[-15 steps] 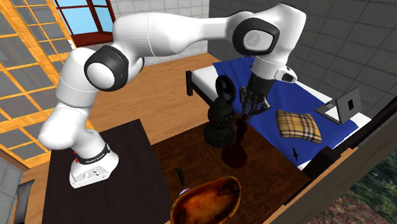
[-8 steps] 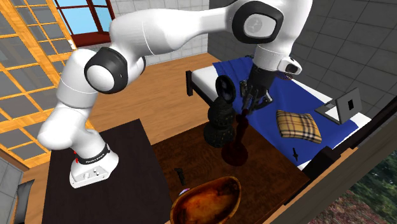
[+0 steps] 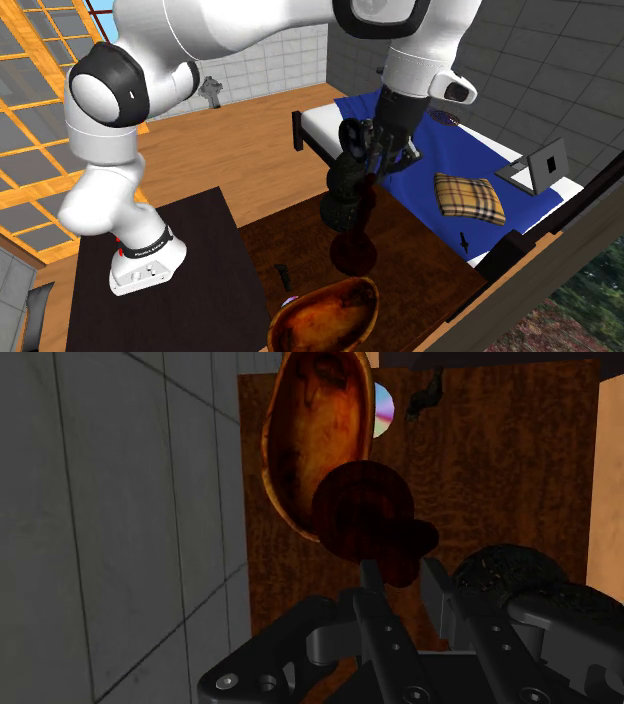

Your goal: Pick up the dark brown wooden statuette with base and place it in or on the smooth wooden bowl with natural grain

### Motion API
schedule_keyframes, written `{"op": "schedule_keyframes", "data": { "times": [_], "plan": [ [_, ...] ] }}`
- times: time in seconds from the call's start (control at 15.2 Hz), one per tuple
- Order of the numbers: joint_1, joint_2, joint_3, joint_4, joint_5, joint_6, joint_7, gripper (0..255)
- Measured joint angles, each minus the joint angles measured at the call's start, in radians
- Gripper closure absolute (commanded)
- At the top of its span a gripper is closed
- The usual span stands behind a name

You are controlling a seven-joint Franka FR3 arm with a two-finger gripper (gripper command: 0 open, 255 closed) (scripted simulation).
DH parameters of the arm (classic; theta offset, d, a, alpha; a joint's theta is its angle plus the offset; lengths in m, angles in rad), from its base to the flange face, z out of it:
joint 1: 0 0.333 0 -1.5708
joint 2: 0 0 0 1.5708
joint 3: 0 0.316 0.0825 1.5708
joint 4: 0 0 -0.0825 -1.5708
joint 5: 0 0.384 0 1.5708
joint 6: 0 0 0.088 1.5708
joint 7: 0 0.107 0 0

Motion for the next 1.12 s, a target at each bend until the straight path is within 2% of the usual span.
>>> {"op": "schedule_keyframes", "data": {
  "times": [0.46,0.66,0.73,1.12],
  "plan": [
    [-0.052,-0.116,-0.039,-0.053,-0.039,-0.052,-0.107,255],
    [-0.085,-0.133,-0.057,-0.008,-0.046,-0.109,-0.161,255],
    [-0.109,-0.121,-0.067,0.040,-0.042,-0.143,-0.190,255],
    [-0.095,-0.209,-0.073,-0.133,-0.077,-0.055,-0.200,255]
  ]
}}
